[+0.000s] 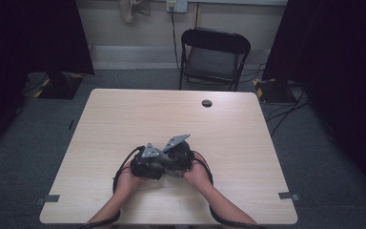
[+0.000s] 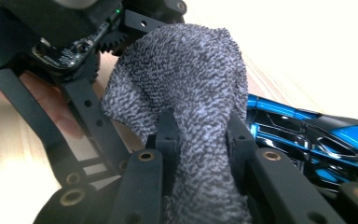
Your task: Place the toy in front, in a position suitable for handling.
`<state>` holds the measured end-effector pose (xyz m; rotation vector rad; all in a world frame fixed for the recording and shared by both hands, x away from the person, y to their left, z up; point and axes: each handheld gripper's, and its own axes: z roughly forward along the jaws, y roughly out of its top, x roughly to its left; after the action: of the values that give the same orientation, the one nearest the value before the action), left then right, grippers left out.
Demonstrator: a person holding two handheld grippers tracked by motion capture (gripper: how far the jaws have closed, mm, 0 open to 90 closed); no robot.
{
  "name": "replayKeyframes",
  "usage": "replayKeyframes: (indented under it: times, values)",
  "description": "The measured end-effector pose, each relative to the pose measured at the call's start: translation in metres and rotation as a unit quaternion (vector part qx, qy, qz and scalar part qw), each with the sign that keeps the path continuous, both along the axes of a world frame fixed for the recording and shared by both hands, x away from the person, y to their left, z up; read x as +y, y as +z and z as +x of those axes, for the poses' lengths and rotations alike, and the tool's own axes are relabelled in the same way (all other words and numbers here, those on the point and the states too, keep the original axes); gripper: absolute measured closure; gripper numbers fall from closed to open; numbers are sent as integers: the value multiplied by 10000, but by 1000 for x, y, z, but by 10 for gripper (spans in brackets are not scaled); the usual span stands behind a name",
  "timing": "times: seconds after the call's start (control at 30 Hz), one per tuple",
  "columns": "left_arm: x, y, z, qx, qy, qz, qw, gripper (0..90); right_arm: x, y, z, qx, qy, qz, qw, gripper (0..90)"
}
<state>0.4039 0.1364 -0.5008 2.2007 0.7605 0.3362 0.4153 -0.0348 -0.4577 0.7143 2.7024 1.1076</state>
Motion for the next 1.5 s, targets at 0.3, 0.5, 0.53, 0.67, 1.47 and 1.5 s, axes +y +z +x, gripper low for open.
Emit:
replayKeyframes:
  times: [0.3,0.5,0.53,0.67,1.47,1.5]
  values:
    - [0,0,0,-7,7,-6,10000,256,-7,3,5,105,-226,-10,9997,739]
    - [0,0,0,1,-2,3,10000,256,-10,5,9,171,-247,-4,9995,745]
    - [0,0,0,3,4,-2,10000,256,-9,6,10,156,-244,-32,9996,746]
    - [0,0,0,-3,4,4,10000,256,-9,7,10,168,-239,-55,9996,748]
    - [0,0,0,9,-2,-6,10000,256,-8,10,17,245,-444,39,9987,747]
    - [0,0,0,23,0,-23,10000,257,-9,10,18,298,-481,77,9984,747]
